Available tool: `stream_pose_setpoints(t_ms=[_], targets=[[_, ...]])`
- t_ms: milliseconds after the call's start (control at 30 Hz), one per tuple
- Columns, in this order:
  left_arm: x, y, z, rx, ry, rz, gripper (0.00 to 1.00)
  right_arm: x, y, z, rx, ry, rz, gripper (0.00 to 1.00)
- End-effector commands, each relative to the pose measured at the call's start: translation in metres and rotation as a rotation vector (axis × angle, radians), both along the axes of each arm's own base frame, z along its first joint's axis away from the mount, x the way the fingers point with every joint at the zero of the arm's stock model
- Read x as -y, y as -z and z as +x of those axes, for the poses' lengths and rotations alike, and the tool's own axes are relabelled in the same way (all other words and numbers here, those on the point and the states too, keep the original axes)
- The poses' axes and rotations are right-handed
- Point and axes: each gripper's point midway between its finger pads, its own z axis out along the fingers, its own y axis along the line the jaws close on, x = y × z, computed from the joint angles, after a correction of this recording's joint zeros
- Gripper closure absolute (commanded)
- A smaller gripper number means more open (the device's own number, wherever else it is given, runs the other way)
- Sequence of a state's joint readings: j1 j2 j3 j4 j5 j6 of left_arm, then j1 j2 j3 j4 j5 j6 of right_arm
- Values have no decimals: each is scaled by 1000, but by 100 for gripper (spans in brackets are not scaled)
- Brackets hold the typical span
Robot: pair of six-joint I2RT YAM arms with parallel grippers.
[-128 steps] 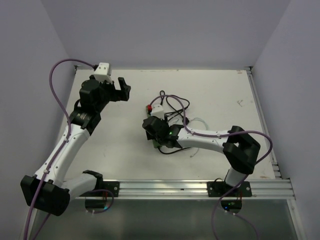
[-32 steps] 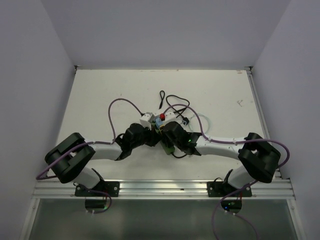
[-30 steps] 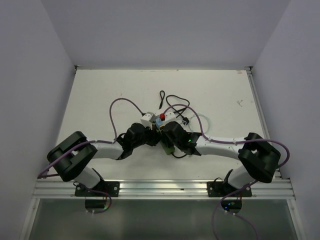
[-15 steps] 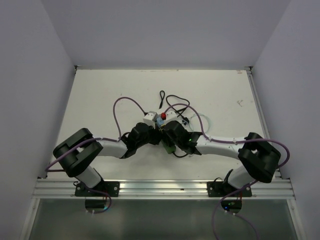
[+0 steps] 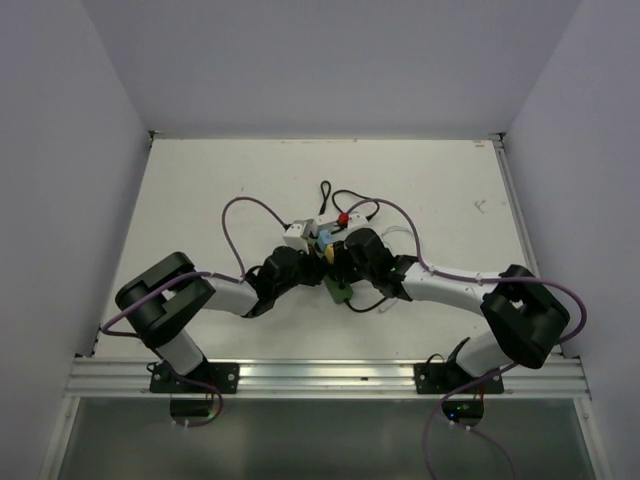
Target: Pull the plug off the socket
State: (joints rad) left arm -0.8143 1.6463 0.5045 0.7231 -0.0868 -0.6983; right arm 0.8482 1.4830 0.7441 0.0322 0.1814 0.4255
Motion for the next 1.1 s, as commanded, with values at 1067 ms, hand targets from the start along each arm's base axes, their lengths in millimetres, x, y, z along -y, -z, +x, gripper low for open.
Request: stream_pose_setpoints(t_ms=[1067], targets=[[-55,103,-30,-282,-112,281,100,-13,-2,-16,61,-64,-186,100]])
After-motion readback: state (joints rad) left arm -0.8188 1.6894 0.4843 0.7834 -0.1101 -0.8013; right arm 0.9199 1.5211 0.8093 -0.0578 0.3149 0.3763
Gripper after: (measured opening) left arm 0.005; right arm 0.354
